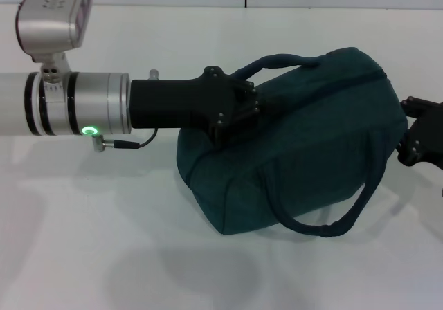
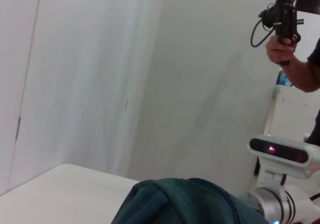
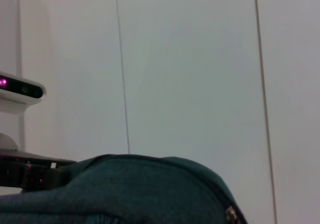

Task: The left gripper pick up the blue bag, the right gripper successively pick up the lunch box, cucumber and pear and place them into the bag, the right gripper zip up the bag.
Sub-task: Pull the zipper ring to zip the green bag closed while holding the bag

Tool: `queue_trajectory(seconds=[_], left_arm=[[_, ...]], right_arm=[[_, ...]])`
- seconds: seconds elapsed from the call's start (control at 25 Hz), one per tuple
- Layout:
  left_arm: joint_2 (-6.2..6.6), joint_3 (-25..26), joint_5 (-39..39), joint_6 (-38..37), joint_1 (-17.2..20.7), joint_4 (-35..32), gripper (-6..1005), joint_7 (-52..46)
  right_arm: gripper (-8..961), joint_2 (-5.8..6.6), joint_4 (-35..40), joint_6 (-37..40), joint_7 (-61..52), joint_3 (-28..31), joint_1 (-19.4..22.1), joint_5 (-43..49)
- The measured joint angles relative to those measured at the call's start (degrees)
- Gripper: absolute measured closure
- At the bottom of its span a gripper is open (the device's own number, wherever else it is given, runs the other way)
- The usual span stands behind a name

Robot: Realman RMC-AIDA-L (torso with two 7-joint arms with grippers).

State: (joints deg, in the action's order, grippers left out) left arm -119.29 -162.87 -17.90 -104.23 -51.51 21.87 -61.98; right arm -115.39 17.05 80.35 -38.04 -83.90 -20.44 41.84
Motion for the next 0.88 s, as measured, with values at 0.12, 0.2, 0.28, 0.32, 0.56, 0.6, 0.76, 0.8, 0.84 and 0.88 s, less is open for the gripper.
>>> queue_trajectory(seconds=[0.12,0.2,0.28,0.32,0.56,0.6,0.76,0.8,0.84,0.88], left_arm=[[0.00,-0.05,-0.44,-0.01,0.29,0.01,936,-0.01],[0.01,-0.06,-0.48,-0.03,0.37,0.02,935,-0.01],[0.02,-0.08,-0.48,-0.03,0.40,0.02,934,-0.04],[0.02,-0.08,-0.48,-0.04,0.45,0.02,933,-0.05],[0.02,-0.08,-0.52,-0.06,0.56,0.02,930,-0.23],[0.03,-0.08,-0.67,-0.08,0.56,0.02,929,-0.32],[0.04,-0.08,-1.05,-0.09,0.54,0.02,927,-0.45],[0.07,-0.08,-1.07,-0.09,0.50,0.02,927,-0.49],[0.08,-0.08,-1.08,-0.09,0.45,0.02,926,-0.53],[0.09,-0.08,-1.10,-0.09,0.39,0.01,926,-0.55]], right_arm=[[838,0.02,0.00,0.22,0.06,0.36,0.58,-0.77],[856,0.05,0.00,0.29,0.07,0.38,1.09,-2.27],[879,0.06,-0.12,0.32,0.08,0.39,1.65,-4.47],[894,0.07,-0.36,0.33,0.08,0.39,1.88,-5.99],[952,0.25,-2.57,-0.58,0.08,0.40,2.18,-8.27],[952,0.28,-2.81,-1.13,0.08,0.41,2.18,-8.22],[951,0.39,-3.27,-3.91,0.08,0.21,2.32,-7.90],[951,0.41,-3.40,-4.21,0.08,0.16,2.32,-7.88],[951,0.41,-3.86,-4.68,0.07,0.06,2.30,-7.83],[951,0.42,-4.14,-4.86,0.07,0.04,2.27,-7.82]])
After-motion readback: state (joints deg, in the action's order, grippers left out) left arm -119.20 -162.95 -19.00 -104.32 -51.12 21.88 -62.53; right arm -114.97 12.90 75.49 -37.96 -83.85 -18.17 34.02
